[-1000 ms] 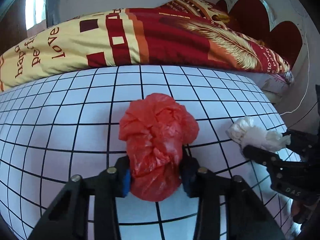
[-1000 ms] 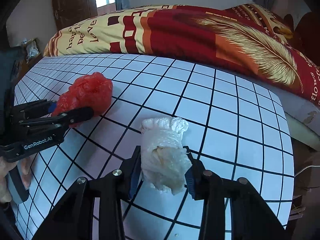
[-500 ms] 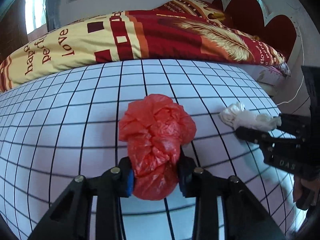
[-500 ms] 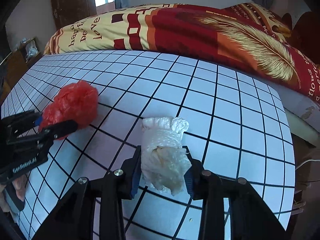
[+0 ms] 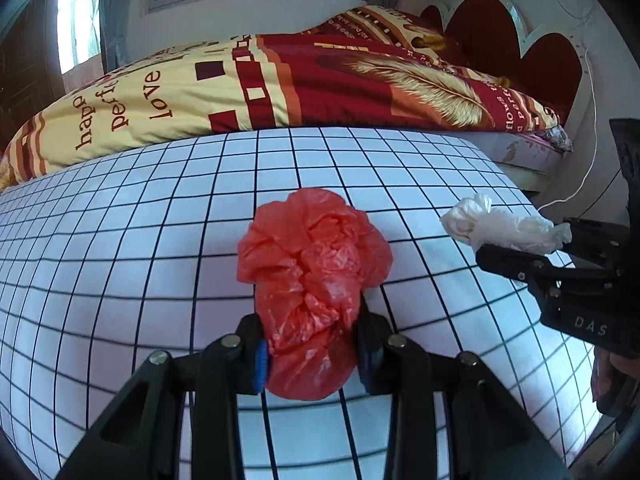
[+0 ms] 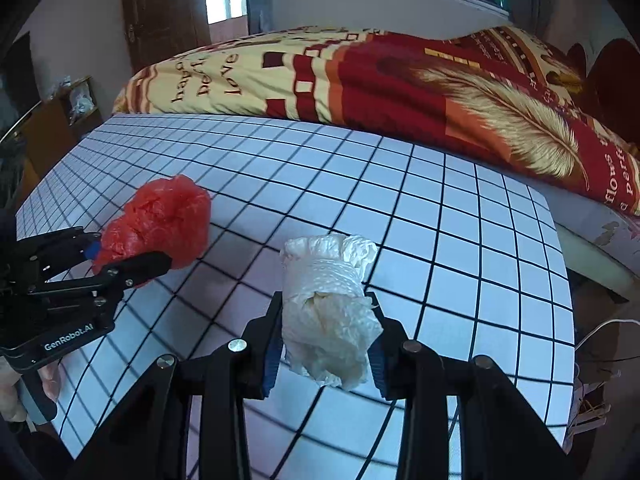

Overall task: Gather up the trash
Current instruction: 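Lift the red bag and white tissue and carry both over the black bin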

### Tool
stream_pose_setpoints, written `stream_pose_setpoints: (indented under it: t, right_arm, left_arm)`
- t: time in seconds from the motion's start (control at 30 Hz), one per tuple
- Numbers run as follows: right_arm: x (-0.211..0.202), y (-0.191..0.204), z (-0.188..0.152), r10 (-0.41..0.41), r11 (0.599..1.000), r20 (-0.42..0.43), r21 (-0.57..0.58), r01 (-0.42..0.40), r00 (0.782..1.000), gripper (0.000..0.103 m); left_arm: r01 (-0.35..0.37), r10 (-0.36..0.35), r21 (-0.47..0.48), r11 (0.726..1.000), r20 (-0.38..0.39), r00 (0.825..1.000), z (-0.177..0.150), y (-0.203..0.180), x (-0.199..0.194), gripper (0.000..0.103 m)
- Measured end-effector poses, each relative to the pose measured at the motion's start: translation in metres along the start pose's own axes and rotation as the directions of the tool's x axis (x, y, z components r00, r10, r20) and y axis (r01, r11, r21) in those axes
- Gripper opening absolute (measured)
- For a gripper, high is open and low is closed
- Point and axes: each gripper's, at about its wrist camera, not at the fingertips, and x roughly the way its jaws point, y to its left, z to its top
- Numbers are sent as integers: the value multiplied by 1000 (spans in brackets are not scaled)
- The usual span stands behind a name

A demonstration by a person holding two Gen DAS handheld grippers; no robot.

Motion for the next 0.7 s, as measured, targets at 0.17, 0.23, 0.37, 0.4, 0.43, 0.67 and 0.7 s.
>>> stream_pose_setpoints:
  t: [0.17, 0.23, 0.37, 0.4, 0.43, 0.67, 0.7]
  right_arm:
    - [-19, 12, -7, 8, 1000, 26, -1, -8, 1000, 39]
    - [-27, 15, -10, 10, 1000, 38, 0, -10, 999, 39]
    - [-51, 20, -19, 3, 1000, 73, -2, -3, 997, 39]
    - [-57, 22, -22, 0, 1000, 84, -3, 0, 996, 39]
    - [-65, 22, -25, -3, 1000, 97, -2, 3, 995, 39]
    - [-117, 18, -46, -22, 999, 167, 29, 18, 986, 39]
    - [-125, 16, -50, -29, 999, 177, 33, 24, 984, 39]
  left_arm:
    - [1, -1, -12, 1000, 6, 1000, -12, 1, -17, 35]
    - [-2, 2, -12, 1000, 15, 1000, -16, 0, -26, 35]
    - [0, 0, 2, 1000, 51, 999, -23, -10, -52, 35]
    - [0, 0, 9, 1000, 62, 998, -24, -13, -58, 35]
    - [2, -3, 14, 1000, 71, 997, -26, -17, -63, 35]
    - [27, -33, 46, 999, 131, 991, -37, -46, -100, 35]
    - [32, -38, 47, 998, 138, 990, -38, -49, -105, 35]
